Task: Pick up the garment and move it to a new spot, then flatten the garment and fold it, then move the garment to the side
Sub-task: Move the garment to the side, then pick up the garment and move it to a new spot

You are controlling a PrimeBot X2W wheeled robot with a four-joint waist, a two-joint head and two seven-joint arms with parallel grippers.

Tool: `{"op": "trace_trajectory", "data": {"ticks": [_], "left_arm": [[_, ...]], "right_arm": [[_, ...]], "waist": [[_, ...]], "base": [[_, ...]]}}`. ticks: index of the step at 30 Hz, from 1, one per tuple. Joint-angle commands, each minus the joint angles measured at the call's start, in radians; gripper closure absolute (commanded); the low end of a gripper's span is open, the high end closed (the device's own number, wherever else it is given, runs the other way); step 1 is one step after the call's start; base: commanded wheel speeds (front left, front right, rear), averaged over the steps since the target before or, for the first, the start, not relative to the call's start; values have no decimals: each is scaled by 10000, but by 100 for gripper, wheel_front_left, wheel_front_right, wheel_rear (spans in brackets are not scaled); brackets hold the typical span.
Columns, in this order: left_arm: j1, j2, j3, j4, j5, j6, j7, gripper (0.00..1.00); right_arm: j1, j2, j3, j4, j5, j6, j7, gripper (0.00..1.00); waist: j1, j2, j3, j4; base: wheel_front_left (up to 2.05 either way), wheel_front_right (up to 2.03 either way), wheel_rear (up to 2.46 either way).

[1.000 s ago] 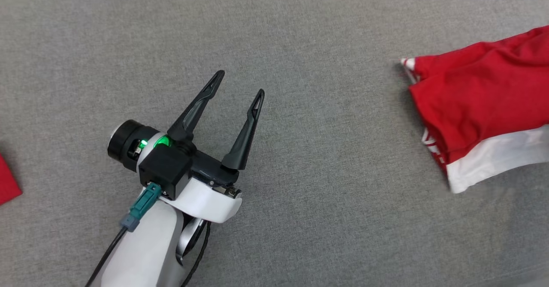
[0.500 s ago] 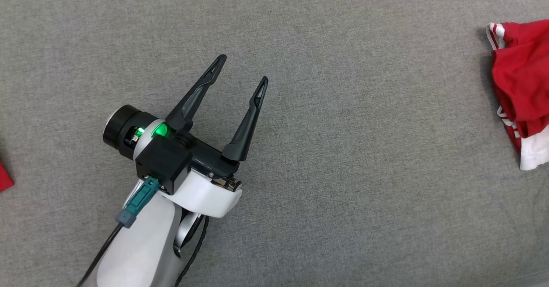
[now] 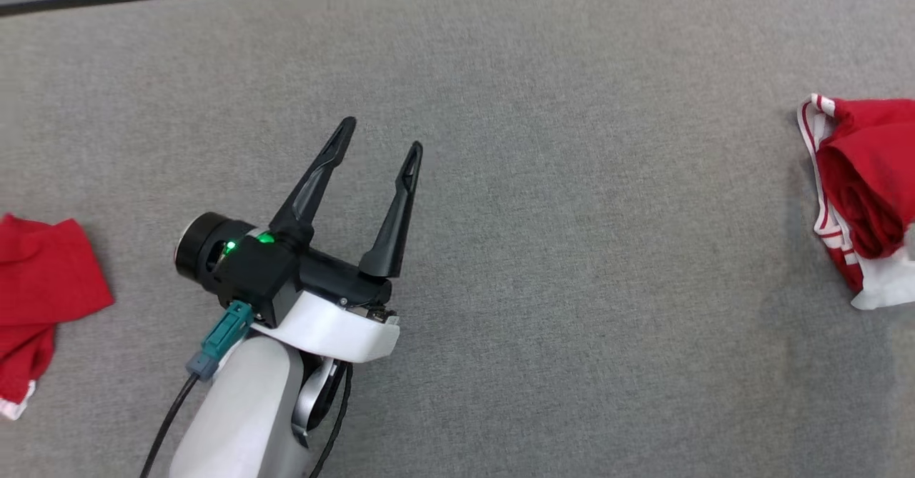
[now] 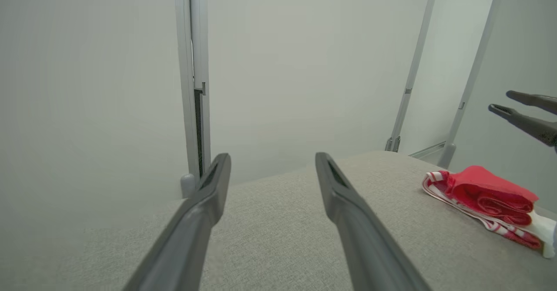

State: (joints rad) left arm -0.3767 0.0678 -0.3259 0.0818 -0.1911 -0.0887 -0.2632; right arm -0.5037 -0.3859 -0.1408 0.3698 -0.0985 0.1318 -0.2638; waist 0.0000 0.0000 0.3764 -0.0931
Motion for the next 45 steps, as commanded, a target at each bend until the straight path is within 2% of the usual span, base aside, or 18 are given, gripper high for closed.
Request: {"op": "trace_trajectory", "data": {"ticks": [1, 10, 16, 21, 25, 30, 45], "left_arm": [[159, 0, 78, 46, -84, 59, -16, 0], [1452, -126, 691, 302, -406, 385, -19, 0], [2306, -149, 1440, 114, -600, 575, -17, 0], [3017, -153, 1753, 351, -937, 555, -18, 0], [3341, -150, 1675, 651, -1052, 458, -18, 0], [3590, -154, 1651, 853, -1099, 516, -18, 0], [3733, -155, 1619, 995, -1125, 531, -18, 0]], "right_arm": [[238, 87, 88, -159, 125, -21, -7, 0], [2051, 1722, 896, -1744, 1108, -21, -8, 0], [3261, 2484, 1331, -1984, 1081, -21, -8, 0], [4216, 3055, 1127, -2114, 1286, -21, -8, 0], [4953, 3286, 806, -2091, 1394, -21, -8, 0], [5389, 3341, 1001, -2113, 1722, -20, -8, 0], [5277, 3346, 1113, -2004, 1838, -20, -8, 0]], "waist": [[0, 0, -716, 477], [0, 0, -2379, 1695], [0, 0, -2964, 2129], [0, 0, -3386, 2326], [0, 0, -3667, 2444], [0, 0, -3812, 2442], [0, 0, -3871, 2464]], "base": [[0, 0, 0], [0, 0, 0], [0, 0, 0], [0, 0, 0], [0, 0, 0], [0, 0, 0], [0, 0, 0]]}}
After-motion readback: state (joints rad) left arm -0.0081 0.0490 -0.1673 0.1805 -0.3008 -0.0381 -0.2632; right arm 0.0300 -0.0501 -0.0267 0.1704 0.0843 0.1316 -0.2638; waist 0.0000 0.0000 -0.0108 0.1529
